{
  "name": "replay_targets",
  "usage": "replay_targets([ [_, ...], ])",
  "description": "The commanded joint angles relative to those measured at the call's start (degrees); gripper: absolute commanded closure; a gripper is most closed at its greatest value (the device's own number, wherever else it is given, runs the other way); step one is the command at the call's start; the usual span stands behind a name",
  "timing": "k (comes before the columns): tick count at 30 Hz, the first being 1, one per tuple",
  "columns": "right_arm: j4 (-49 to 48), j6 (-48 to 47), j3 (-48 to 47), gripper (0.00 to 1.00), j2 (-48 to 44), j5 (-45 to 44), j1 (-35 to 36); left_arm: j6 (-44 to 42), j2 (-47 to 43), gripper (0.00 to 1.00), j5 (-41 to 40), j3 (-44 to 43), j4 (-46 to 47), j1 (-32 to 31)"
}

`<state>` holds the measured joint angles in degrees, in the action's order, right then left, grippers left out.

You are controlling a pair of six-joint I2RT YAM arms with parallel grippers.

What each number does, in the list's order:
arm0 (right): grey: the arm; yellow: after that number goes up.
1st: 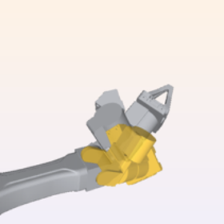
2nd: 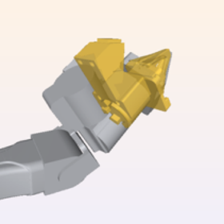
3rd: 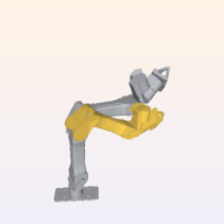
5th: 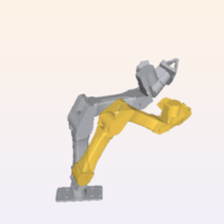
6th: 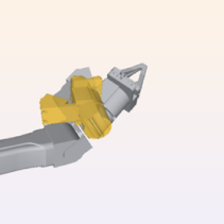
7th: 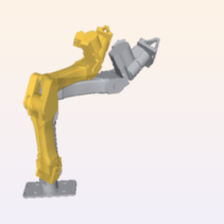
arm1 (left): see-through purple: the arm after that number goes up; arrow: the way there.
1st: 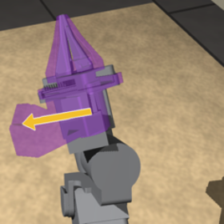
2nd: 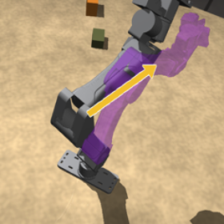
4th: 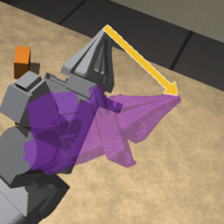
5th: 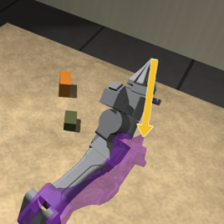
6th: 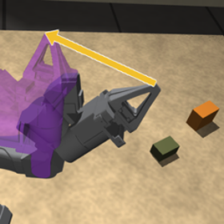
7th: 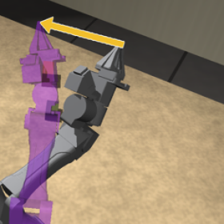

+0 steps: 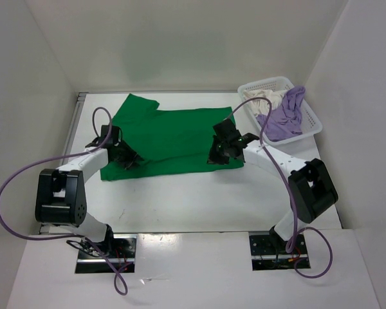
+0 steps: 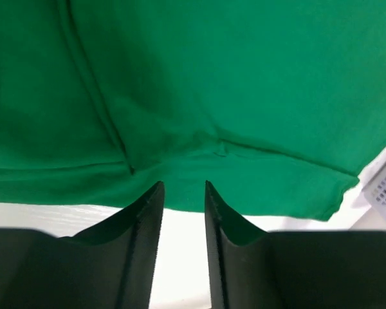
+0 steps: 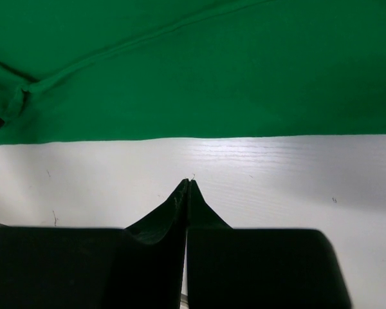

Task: Fold and stack the t-shirts
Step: Fold the flattened tshirt in 1/3 of the way

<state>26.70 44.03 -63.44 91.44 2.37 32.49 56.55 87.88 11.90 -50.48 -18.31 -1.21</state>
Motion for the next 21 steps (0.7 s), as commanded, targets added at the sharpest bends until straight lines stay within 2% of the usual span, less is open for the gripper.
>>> replay_targets([
  [1, -1.47, -0.26, 1.21, 0.99, -0.91, 0.18, 0.29, 2.51, 0.28, 0.63, -2.93, 1.52, 3.18, 0.16],
  [7, -1.47, -0.26, 2.35, 0.99, -1.97, 0.18, 0.29, 4.18, -2.08, 0.68, -5.92, 2.57, 3.19, 0.16],
  [21, -1.47, -0.79, 3.41, 0.98, -2.49, 0.7, 0.29, 4.7, -2.1, 0.65, -6.37, 6.01, 4.42, 0.77],
])
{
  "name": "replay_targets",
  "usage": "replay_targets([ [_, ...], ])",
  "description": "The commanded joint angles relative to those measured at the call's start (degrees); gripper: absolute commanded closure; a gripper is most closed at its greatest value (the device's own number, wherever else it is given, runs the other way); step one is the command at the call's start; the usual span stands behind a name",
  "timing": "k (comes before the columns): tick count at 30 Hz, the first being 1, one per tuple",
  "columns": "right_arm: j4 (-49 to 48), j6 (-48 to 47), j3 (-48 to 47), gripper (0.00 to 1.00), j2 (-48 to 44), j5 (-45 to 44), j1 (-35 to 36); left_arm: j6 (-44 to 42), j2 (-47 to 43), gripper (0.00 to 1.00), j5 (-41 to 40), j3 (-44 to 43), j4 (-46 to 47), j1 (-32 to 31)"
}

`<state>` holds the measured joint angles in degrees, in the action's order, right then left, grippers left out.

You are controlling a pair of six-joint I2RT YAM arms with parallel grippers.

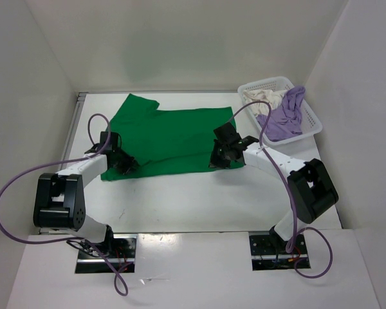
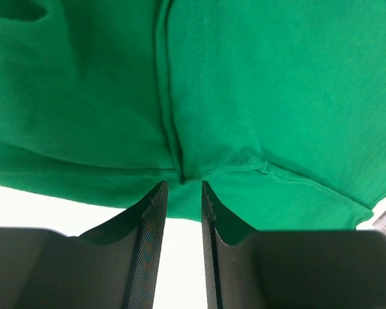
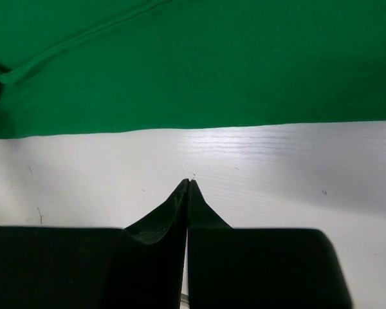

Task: Fold and stack the t-shirts
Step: Fold the flattened tshirt in 1/3 of the way

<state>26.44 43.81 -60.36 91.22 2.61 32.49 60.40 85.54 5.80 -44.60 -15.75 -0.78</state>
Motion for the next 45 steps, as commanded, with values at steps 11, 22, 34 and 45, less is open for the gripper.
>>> replay_targets([
  [11, -1.74, -1.1, 0.86, 0.98, -2.27, 1.52, 0.29, 0.33, 3.93, 0.68, 1.76, -1.54, 4.15, 0.34],
  [22, -2.27, -1.1, 0.86, 0.98, -2.27, 2.13, 0.29, -0.72, 3.41, 0.93, -1.4, -9.97, 2.56, -3.61],
  [34, -2.27, -1.62, 0.33, 0.98, -2.27, 2.66, 0.29, -5.38, 17.29, 0.66, 0.53, -22.18, 2.04, -6.16],
  [45, -2.27, -2.68, -1.52, 1.0, 1.15, 0.64, 0.29, -9.86, 5.29, 0.51, -3.08, -18.88, 1.25, -7.75],
])
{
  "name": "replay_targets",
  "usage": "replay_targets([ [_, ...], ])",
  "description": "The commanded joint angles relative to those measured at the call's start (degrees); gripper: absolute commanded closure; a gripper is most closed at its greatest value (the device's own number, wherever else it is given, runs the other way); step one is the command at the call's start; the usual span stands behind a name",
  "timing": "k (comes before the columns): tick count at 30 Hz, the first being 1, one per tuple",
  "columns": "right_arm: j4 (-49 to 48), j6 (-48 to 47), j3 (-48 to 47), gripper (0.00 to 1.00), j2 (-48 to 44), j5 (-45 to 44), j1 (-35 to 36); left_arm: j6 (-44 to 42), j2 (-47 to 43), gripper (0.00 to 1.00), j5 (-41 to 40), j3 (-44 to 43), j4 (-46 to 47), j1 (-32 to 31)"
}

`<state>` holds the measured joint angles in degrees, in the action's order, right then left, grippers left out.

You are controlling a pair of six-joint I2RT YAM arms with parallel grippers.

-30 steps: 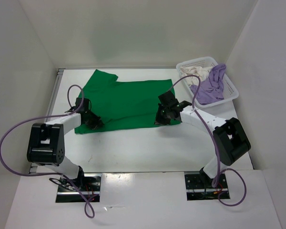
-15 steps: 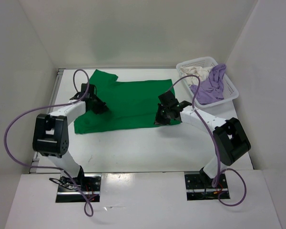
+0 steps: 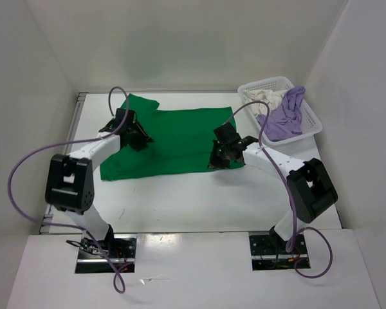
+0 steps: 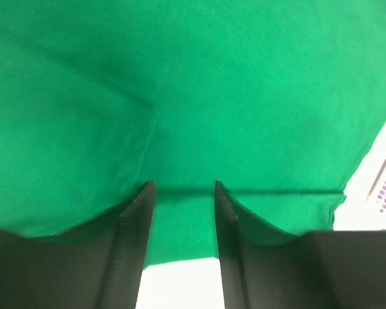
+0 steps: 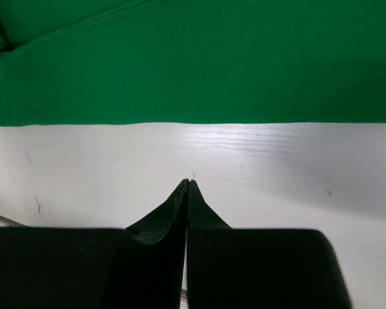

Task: Fold and stack the t-shirts
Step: Fold the flattened tshirt in 1/3 of the way

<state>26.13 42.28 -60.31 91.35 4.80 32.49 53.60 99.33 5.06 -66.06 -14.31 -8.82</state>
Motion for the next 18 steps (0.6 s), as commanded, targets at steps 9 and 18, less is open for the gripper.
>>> replay_targets([
  [9, -4.5, -1.15, -11.22, 1.0, 13.32, -5.41, 0.29, -3.07, -8.9, 0.74, 0.65, 15.7, 0.5, 0.29],
  [18, -7.23, 1.83, -12.72, 1.0, 20.45, -7.78, 0.29, -3.07, -3.37, 0.74, 0.13, 15.09, -0.1, 0.29],
])
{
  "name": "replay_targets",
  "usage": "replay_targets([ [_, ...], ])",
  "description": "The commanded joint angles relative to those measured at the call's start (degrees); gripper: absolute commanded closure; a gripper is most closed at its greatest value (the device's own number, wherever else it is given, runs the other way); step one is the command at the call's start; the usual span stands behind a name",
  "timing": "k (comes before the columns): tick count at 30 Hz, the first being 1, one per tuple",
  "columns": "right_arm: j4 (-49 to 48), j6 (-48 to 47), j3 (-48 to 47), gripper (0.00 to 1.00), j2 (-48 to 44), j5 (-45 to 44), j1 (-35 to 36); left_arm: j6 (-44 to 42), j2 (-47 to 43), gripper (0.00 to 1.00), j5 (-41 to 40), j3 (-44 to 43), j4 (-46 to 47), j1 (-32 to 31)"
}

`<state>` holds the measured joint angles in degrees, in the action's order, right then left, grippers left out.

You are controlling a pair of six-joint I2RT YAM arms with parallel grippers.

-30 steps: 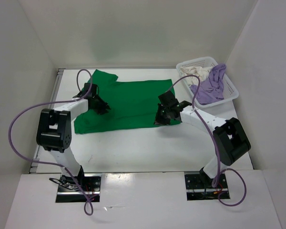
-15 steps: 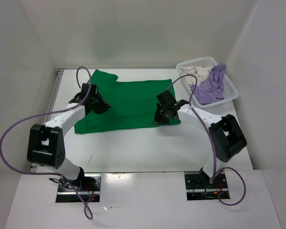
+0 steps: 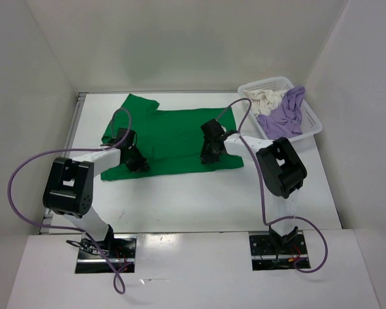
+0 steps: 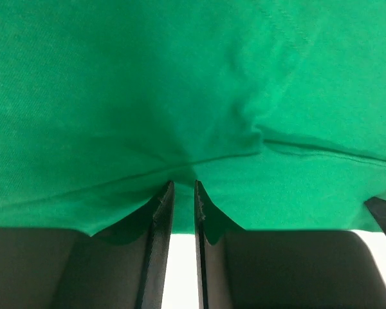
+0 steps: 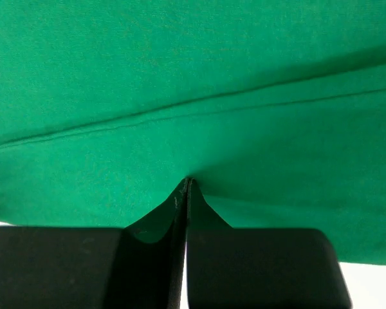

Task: Fold and stack the t-shirts
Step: Fold the flattened tshirt in 1/3 of the way

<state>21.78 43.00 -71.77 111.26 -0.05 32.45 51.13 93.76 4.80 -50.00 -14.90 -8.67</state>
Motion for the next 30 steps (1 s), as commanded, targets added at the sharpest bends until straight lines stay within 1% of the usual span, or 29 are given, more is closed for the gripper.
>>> replay_targets([
  [1, -2.88, 1.12, -0.4, 1.0, 0.53, -2.93, 0.34, -1.21, 3.0, 0.74, 0.39, -0.98, -0.04, 0.14],
  [3, -2.88, 2.6, 1.27, 1.0, 0.53, -2.93, 0.34, -2.18, 3.8, 0.76, 0.39, -0.98, -0.92, 0.76],
  [4, -2.88, 2.61, 3.54, 1.0, -0.25, -2.93, 0.34, -2.18, 3.8, 0.76, 0.39, -0.46, -0.92, 1.37],
  [8, -3.59, 4.19, 9.79, 1.0, -3.59, -2.93, 0.34, -5.33, 3.28, 0.76, 4.41, 1.56, -3.38, 1.37],
  [11, -3.07, 4.72, 13.05, 1.0, -6.14, -2.93, 0.86, -7.8, 2.75, 0.76, 5.65, 3.06, -7.16, 1.37],
  [15, -3.06, 5.25, 16.74, 1.0, -9.22, -2.41, 2.0, -9.12, -2.6, 0.76, 5.66, 5.44, -10.84, 1.37],
  [17, -2.44, 5.78, 18.67, 1.0, -11.15, -2.41, 2.62, -9.12, -4.19, 0.76, 7.15, 7.88, -11.73, 0.76],
  [20, -1.22, 6.39, 20.87, 1.0, -13.78, -2.41, 3.15, -5.62, -9.01, 0.76, 10.66, 9.91, -13.41, -1.09],
  [21, -1.21, 6.39, 21.49, 1.0, -14.49, -1.8, 3.67, -4.74, -11.73, 0.76, 11.89, 12.36, -14.01, -1.09],
  [22, -0.52, 7.09, 22.36, 1.0, -15.02, -1.79, 3.68, -3.07, -12.97, 0.76, 12.51, 12.38, -15.15, -3.26],
  [23, -0.51, 7.09, 22.89, 1.0, -16.24, -1.09, 4.55, -2.19, -14.11, 0.77, 12.52, 12.38, -16.47, -3.98],
  [24, -0.51, 7.7, 23.42, 1.0, -16.86, -1.09, 5.16, -1.57, -16.65, 0.77, 13.91, 12.99, -18.05, -3.99],
  [26, 0.1, 8.5, 25.0, 1.0, -17.92, -0.56, 7.01, -1.56, -18.6, 0.78, 14.54, 15.01, -19.64, -3.99],
  [28, 0.63, 9.29, 25.71, 1.0, -19.94, 0.23, 7.63, -1.56, -20.45, 0.78, 15.42, 15.02, -19.65, -3.99],
  [29, 1.59, 9.29, 25.19, 1.0, -20.73, 0.23, 7.63, -2.17, -20.98, 0.77, 14.03, 11.8, -19.65, -3.47],
  [30, 2.9, 9.29, 23.97, 1.0, -21.87, -1.94, 7.63, -2.79, -20.98, 0.77, 12.79, 9.07, -20.25, -3.46],
])
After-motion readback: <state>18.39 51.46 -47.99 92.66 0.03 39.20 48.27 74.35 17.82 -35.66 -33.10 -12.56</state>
